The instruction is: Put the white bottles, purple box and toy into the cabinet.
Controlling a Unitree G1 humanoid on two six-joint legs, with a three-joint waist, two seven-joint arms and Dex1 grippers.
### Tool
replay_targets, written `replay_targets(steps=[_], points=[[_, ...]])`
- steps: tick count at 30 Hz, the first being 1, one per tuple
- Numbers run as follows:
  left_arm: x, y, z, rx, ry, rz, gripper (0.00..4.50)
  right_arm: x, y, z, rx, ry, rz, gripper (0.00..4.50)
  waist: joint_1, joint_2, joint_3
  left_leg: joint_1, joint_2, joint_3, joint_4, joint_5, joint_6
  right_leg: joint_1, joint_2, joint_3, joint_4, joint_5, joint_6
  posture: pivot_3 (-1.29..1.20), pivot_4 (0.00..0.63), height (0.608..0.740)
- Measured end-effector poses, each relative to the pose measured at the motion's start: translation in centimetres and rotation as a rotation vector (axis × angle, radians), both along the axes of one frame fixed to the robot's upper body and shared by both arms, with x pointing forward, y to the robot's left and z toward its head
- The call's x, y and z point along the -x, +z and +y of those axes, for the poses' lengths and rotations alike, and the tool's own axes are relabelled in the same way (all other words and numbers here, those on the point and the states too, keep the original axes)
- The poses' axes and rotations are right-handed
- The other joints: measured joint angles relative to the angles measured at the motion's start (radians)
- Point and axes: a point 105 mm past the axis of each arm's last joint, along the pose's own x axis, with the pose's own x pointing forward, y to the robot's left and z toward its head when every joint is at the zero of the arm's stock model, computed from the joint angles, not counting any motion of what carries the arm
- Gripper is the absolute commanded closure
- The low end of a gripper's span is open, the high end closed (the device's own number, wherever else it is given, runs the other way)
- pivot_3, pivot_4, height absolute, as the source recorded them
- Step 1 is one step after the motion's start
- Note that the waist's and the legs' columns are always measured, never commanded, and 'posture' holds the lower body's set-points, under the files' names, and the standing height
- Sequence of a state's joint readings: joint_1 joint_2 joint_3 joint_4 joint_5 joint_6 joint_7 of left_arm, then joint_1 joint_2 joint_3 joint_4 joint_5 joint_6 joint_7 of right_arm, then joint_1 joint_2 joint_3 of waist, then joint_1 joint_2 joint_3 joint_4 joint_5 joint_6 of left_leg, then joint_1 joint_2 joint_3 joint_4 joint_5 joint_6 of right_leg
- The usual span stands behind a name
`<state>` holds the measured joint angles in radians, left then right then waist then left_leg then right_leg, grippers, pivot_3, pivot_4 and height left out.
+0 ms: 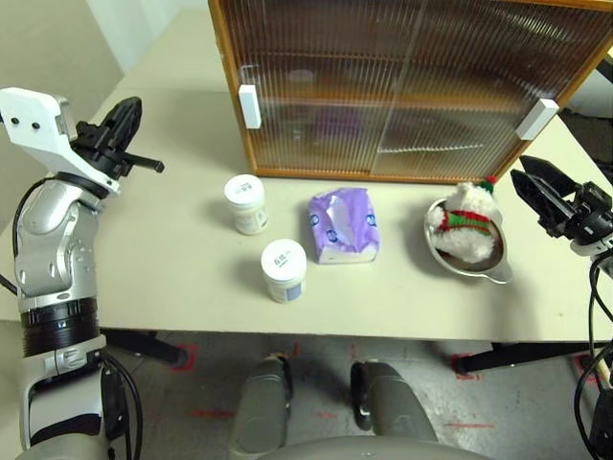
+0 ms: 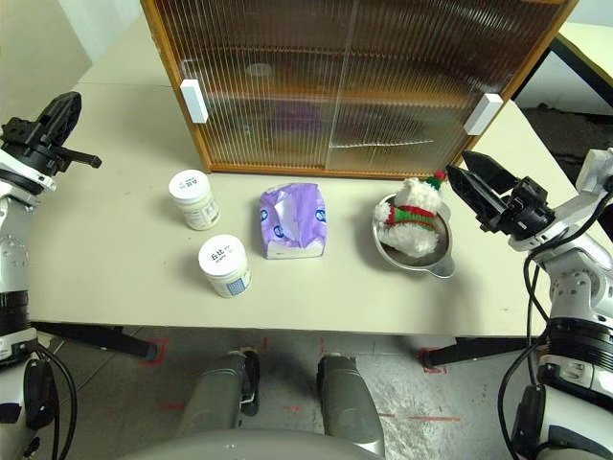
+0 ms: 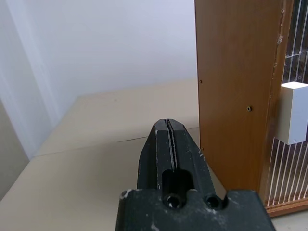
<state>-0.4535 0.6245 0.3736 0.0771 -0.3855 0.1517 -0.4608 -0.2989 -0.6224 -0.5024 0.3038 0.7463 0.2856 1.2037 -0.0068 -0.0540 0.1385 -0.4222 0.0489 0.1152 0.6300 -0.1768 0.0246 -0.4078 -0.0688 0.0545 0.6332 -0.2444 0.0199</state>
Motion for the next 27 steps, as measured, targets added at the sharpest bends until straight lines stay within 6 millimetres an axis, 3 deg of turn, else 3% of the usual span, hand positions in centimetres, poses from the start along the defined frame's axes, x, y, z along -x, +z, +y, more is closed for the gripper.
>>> replay_targets(steps=[7,12,20,25,27], points=[[-0.7,-0.5,-1.6,-0.053,-0.055,0.028,4.45,0.7,1.6,2.3,0.039,0.09,-0.06,0.0,-0.002,-0.001,-0.001,0.0,0.0,0.0,0.0,0.0,0.0,0.0,0.0,0.0,0.0,0.0,0.0,0.05,0.076,0.74],[-1.3,-0.1,-3.3,-0.05,-0.11,0.011,4.45,0.7,1.3,3.5,0.022,0.145,-0.047,0.0,-0.002,-0.002,-0.005,-0.001,-0.001,0.0,0.001,0.0,0.0,0.0,0.0,0.0,0.0,0.0,0.0,0.06,0.069,0.74],[-1.5,-0.8,-5.0,-0.088,-0.191,0.041,4.45,1.8,1.2,4.7,0.035,0.259,-0.029,0.0,-0.003,-0.003,-0.006,-0.001,-0.001,0.0,0.001,0.0,0.0,0.0,0.001,0.0,0.0,0.0,0.0,0.06,0.074,0.74],[-2.0,-1.6,-7.4,-0.128,-0.263,0.066,4.45,2.1,1.2,6.2,0.039,0.319,-0.029,0.0,-0.001,-0.002,-0.006,-0.001,-0.001,0.0,0.002,0.0,0.0,0.0,0.001,0.0,0.001,0.001,0.001,0.06,0.074,0.74],[-2.4,-1.9,-7.3,-0.136,-0.252,0.084,4.45,2.1,1.2,6.5,0.035,0.323,-0.036,0.0,-0.001,-0.002,-0.007,-0.001,-0.001,0.0,0.003,0.0,0.0,0.0,0.001,0.0,0.001,0.001,0.001,0.06,0.074,0.74]])
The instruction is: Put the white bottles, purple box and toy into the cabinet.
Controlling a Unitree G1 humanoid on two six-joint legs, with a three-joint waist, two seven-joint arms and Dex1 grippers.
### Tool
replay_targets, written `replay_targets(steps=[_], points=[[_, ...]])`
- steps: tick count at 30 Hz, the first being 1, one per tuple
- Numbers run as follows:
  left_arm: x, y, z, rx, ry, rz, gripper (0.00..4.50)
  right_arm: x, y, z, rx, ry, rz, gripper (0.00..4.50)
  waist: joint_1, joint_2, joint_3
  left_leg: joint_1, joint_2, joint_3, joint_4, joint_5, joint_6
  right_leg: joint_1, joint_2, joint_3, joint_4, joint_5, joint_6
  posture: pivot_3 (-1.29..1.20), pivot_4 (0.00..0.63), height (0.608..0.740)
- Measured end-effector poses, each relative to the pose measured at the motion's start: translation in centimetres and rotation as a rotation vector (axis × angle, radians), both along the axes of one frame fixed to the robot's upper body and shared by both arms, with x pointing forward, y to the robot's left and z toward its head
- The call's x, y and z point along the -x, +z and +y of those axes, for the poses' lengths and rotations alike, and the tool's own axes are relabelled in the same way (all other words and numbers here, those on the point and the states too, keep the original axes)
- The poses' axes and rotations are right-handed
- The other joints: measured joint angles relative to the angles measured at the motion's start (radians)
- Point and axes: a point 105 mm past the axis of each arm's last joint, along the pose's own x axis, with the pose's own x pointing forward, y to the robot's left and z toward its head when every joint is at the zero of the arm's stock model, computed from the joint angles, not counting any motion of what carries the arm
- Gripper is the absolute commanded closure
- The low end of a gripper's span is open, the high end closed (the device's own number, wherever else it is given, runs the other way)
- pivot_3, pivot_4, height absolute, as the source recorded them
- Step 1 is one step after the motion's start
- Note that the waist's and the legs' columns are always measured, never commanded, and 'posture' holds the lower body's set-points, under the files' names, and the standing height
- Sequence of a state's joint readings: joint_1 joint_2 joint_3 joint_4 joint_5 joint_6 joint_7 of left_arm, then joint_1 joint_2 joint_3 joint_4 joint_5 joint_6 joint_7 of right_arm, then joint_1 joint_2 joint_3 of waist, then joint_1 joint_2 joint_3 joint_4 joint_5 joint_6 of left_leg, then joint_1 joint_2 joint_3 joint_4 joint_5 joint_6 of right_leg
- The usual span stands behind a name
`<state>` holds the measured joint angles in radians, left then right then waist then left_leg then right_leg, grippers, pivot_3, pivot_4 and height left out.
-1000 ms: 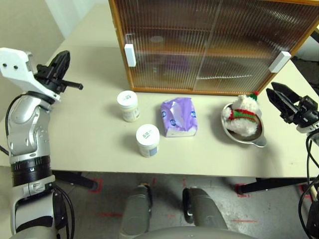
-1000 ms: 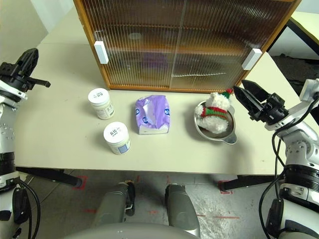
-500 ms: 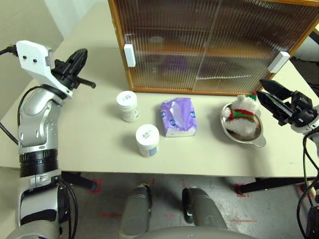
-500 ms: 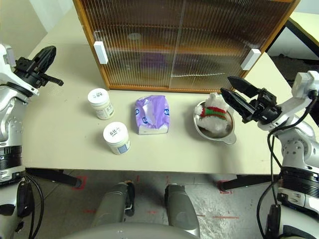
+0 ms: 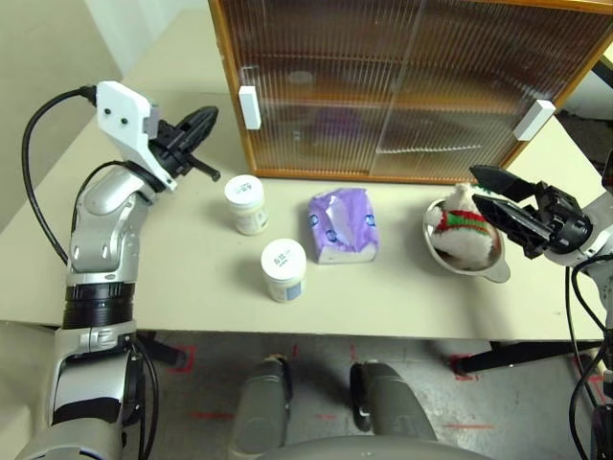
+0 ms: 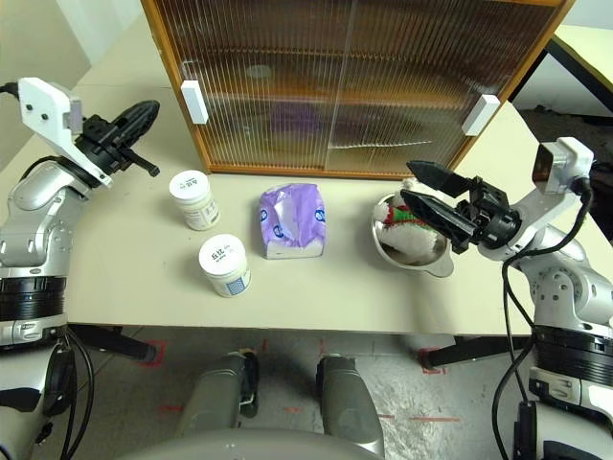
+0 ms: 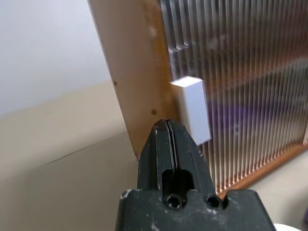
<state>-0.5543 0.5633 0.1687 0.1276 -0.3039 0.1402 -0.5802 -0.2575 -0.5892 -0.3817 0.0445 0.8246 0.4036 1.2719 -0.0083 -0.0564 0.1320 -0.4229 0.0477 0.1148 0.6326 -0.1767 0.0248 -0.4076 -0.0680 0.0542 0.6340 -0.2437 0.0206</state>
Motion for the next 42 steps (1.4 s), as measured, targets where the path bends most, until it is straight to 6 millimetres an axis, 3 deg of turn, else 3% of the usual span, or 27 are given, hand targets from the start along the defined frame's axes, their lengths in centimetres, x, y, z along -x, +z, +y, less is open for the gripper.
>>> replay_targets(steps=[12,19,24,29,42], points=[[-1.2,-0.8,-0.2,-0.029,0.013,0.037,4.45,-0.4,0.5,0.9,0.011,0.017,-0.041,0.0,-0.002,0.0,-0.012,-0.001,-0.001,0.0,0.0,0.0,0.0,-0.001,0.001,0.0,0.0,0.0,0.0,0.03,0.043,0.74],[-1.8,-0.2,-0.6,-0.038,-0.003,0.021,4.45,-0.3,0.4,0.8,0.012,0.016,-0.042,0.0,-0.006,-0.001,-0.029,0.0,-0.001,0.0,0.001,0.0,0.0,0.0,0.001,-0.001,0.0,0.0,0.0,-0.02,0.023,0.74],[-2.6,-0.7,-0.4,-0.022,-0.004,0.044,4.45,0.0,-0.3,0.1,0.014,-0.014,-0.013,0.0,-0.012,-0.001,-0.044,0.0,-0.001,0.0,0.001,0.0,0.0,0.0,0.001,-0.001,0.0,0.0,-0.001,-0.04,0.016,0.74],[-3.2,-0.9,-1.5,-0.018,-0.043,0.046,4.45,0.5,-0.8,-1.0,0.014,-0.065,0.005,0.0,-0.03,-0.001,-0.05,0.0,-0.001,0.0,0.002,0.0,0.0,0.0,0.001,-0.001,0.0,0.0,0.0,-0.06,0.018,0.74],[-3.4,-1.1,-2.6,-0.019,-0.085,0.052,4.45,0.7,-0.9,-0.8,0.015,-0.089,0.003,0.0,-0.061,0.003,-0.053,0.0,-0.001,-0.001,0.002,0.0,0.0,0.0,0.001,-0.001,0.002,-0.001,0.001,-0.06,0.029,0.74]])
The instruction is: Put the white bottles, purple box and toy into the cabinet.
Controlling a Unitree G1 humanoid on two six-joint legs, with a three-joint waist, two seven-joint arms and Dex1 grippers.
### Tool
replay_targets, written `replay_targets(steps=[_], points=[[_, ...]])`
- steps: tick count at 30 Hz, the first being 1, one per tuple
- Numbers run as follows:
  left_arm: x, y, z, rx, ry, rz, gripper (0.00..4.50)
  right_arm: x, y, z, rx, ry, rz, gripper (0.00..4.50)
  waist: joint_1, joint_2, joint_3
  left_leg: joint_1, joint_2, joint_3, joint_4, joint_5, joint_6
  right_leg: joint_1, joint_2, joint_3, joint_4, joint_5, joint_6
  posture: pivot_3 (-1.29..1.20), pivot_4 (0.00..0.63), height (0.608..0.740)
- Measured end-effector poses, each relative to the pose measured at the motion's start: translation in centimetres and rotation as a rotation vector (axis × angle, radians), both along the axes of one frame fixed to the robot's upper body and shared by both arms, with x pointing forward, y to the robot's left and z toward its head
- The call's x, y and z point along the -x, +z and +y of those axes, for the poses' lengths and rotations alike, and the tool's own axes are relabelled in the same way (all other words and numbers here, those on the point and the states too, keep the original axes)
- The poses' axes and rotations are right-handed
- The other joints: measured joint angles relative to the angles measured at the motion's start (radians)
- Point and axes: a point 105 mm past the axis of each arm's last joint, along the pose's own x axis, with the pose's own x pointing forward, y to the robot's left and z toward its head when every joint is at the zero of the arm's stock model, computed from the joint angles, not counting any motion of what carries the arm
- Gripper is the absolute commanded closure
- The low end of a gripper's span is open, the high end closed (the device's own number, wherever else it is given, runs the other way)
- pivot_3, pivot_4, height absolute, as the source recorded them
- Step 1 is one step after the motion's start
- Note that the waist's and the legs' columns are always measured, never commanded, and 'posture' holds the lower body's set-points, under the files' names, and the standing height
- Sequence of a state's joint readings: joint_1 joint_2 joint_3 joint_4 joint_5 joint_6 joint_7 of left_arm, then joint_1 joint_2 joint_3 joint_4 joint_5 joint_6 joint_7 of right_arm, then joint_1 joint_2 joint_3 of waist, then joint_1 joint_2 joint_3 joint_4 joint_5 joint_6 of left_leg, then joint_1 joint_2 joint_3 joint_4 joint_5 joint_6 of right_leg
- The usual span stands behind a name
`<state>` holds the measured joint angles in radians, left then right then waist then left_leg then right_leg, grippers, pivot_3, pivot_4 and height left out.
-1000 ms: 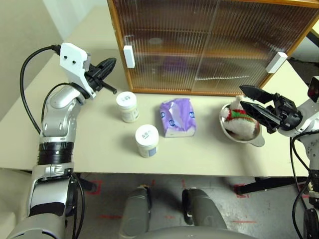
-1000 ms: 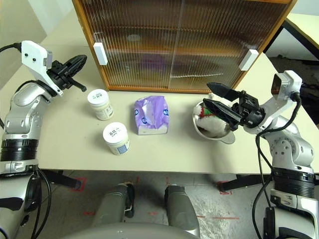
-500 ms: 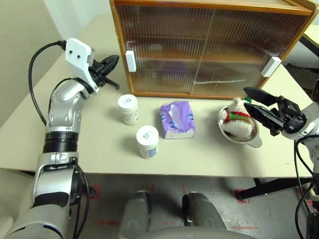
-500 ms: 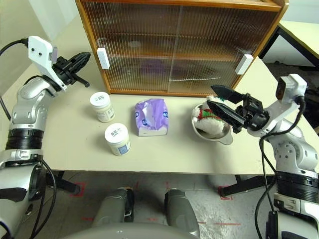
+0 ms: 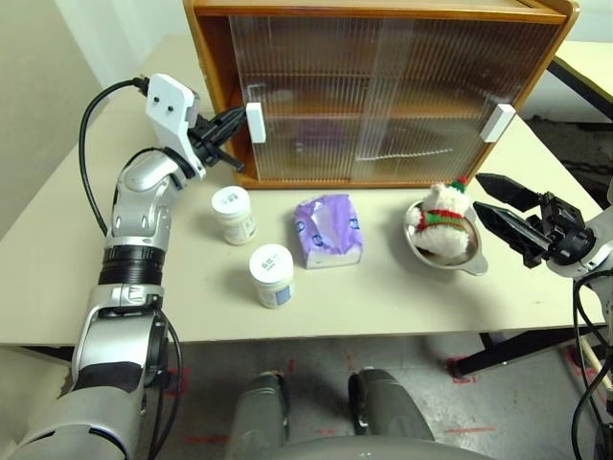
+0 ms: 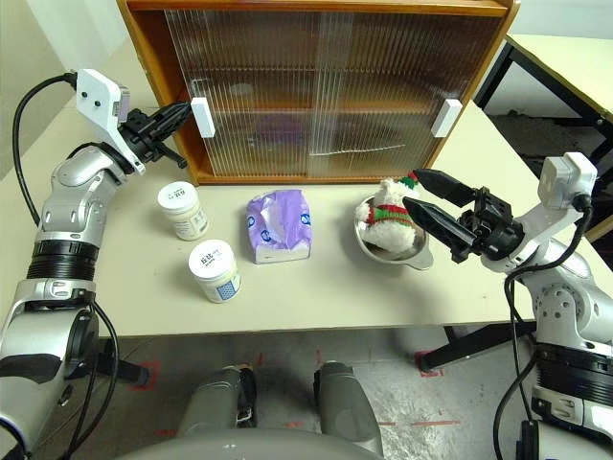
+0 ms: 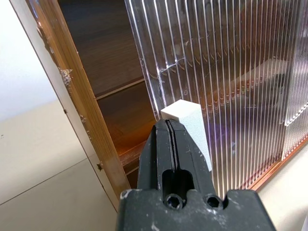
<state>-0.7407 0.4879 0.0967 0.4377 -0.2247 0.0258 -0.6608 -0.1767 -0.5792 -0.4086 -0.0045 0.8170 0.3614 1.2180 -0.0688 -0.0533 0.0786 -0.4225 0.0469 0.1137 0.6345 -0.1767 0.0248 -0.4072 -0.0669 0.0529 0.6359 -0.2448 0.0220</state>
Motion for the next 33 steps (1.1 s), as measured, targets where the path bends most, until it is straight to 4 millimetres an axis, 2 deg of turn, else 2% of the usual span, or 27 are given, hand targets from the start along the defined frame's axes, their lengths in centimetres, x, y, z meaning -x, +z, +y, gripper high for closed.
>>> replay_targets(steps=[14,22,33], points=[[-0.1,0.3,-0.5,-0.013,-0.026,-0.001,4.45,0.0,0.0,0.0,0.0,-0.011,0.004,0.0,0.002,0.0,0.0,0.0,0.0,0.0,0.0,0.0,0.0,0.0,0.0,0.0,0.0,0.0,0.0,-0.04,0.038,0.74],[0.8,0.1,0.2,-0.042,-0.016,0.006,4.45,-0.3,0.0,0.5,-0.009,0.005,0.001,0.0,0.005,0.0,0.0,0.0,0.0,-0.001,0.0,0.0,0.0,0.0,0.0,0.0,0.0,0.0,0.0,-0.02,0.044,0.74],[0.6,-0.4,0.4,-0.094,0.017,0.039,4.45,-0.6,0.0,1.2,-0.026,0.027,0.003,0.0,0.008,0.0,0.0,0.0,0.0,-0.001,0.0,0.0,0.0,0.0,0.0,0.0,0.0,0.0,0.0,-0.04,0.045,0.74]])
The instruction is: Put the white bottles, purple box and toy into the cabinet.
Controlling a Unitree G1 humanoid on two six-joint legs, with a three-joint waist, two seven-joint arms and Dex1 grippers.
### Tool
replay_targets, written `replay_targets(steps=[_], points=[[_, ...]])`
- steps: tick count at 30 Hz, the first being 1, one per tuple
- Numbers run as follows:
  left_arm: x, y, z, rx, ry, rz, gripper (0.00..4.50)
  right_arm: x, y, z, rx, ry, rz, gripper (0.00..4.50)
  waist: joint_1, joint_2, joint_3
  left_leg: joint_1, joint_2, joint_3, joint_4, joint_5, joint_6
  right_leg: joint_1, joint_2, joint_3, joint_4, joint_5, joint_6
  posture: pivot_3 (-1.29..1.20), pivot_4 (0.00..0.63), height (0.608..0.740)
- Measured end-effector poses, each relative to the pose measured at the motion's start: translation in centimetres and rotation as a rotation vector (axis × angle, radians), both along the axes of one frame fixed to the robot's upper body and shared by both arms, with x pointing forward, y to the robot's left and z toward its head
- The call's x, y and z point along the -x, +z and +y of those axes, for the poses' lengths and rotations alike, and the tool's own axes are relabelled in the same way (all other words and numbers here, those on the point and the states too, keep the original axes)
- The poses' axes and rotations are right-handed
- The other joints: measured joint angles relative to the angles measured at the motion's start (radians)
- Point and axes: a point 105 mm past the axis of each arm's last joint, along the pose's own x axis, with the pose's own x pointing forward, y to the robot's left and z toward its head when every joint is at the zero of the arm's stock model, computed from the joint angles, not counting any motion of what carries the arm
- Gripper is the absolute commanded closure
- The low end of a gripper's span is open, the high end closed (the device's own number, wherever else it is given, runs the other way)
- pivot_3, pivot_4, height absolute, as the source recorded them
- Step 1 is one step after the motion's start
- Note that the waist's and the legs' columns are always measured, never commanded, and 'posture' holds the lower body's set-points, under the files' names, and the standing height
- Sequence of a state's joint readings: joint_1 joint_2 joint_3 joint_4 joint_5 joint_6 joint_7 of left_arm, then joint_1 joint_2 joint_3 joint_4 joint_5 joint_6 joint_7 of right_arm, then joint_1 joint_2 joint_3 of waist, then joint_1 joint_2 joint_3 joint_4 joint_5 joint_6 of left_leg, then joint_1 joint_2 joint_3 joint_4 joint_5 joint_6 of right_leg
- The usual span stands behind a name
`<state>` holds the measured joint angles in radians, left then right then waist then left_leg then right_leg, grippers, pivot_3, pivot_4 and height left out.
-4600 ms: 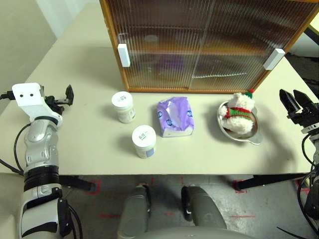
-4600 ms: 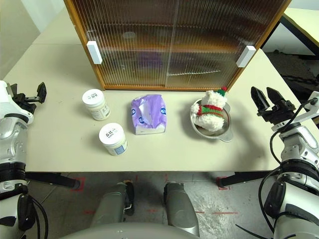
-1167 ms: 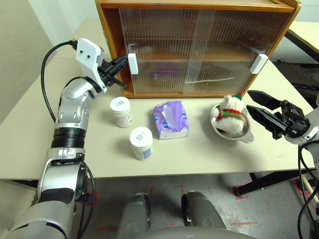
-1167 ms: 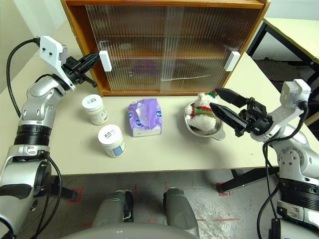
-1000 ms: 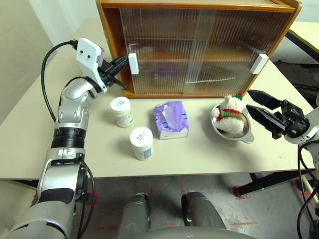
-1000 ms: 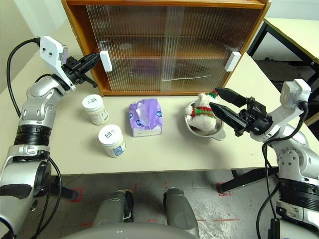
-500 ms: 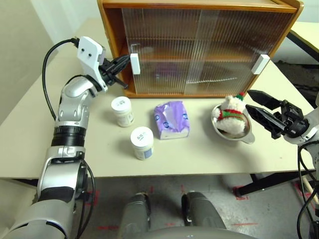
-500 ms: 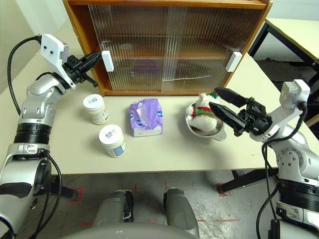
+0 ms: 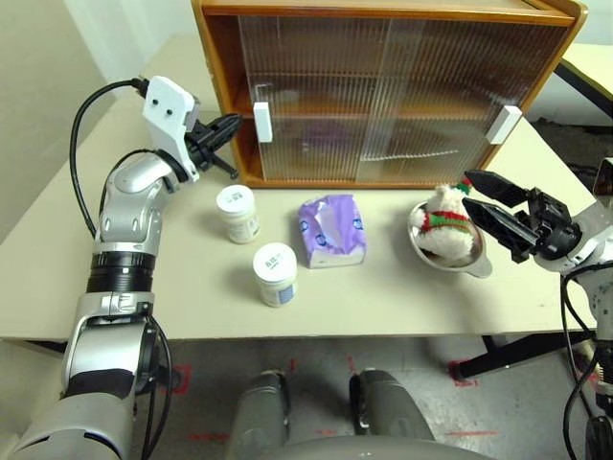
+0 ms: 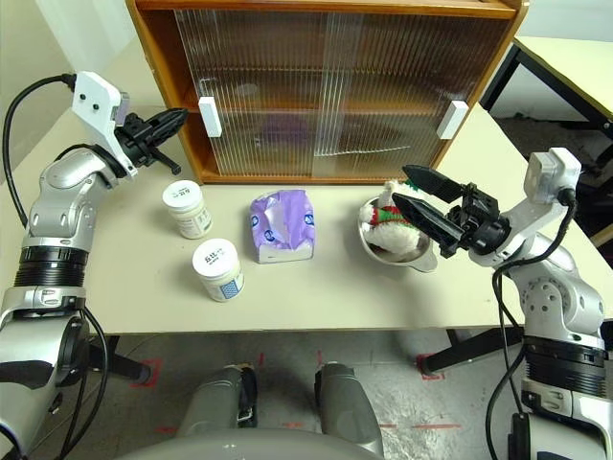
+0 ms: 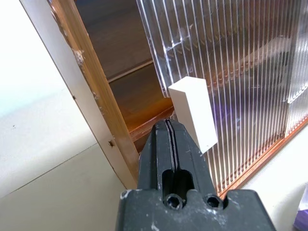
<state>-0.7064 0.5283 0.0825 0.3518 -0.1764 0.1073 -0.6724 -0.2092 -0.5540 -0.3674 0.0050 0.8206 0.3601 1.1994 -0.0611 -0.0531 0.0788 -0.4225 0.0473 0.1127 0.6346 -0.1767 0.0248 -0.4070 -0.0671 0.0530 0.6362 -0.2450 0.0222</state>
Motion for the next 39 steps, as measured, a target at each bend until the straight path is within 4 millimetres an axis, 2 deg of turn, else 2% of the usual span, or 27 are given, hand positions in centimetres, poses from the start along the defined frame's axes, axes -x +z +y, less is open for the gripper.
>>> replay_targets(steps=[13,20,25,29,39], points=[[-0.8,0.7,-3.1,-0.04,-0.084,0.0,4.45,0.4,-0.4,0.4,-0.035,0.016,0.016,0.0,-0.003,0.0,0.0,0.0,0.0,0.0,0.0,0.0,0.0,0.0,0.0,0.0,0.0,0.0,0.0,-0.07,0.044,0.74],[-1.5,-0.4,-4.5,-0.038,-0.118,0.036,4.45,0.4,-0.5,0.6,-0.05,0.018,0.015,0.0,-0.005,0.0,0.0,0.0,0.0,-0.001,0.0,0.0,0.0,0.0,0.0,0.0,0.0,0.0,0.0,-0.09,0.046,0.74],[-1.6,0.0,-5.8,-0.055,-0.158,0.024,4.45,0.3,-0.5,0.9,-0.065,0.014,0.012,0.0,-0.006,0.0,0.0,0.0,0.0,-0.001,0.0,0.0,0.0,0.0,0.0,0.0,0.0,-0.001,0.0,-0.09,0.052,0.74],[-1.7,-0.7,-6.6,-0.051,-0.181,0.047,4.45,0.4,-0.4,1.0,-0.062,0.014,0.006,0.0,-0.007,0.001,0.0,-0.001,0.0,-0.001,0.0,0.0,0.0,0.0,0.0,0.0,0.0,-0.001,0.0,-0.1,0.066,0.74],[-2.2,-0.4,-9.2,-0.04,-0.24,0.039,4.45,0.5,-0.4,1.0,-0.062,0.002,0.009,0.0,-0.006,0.003,0.002,-0.001,-0.001,-0.001,0.0,0.0,0.0,0.0,0.0,0.0,0.0,-0.002,0.001,-0.11,0.075,0.74]])
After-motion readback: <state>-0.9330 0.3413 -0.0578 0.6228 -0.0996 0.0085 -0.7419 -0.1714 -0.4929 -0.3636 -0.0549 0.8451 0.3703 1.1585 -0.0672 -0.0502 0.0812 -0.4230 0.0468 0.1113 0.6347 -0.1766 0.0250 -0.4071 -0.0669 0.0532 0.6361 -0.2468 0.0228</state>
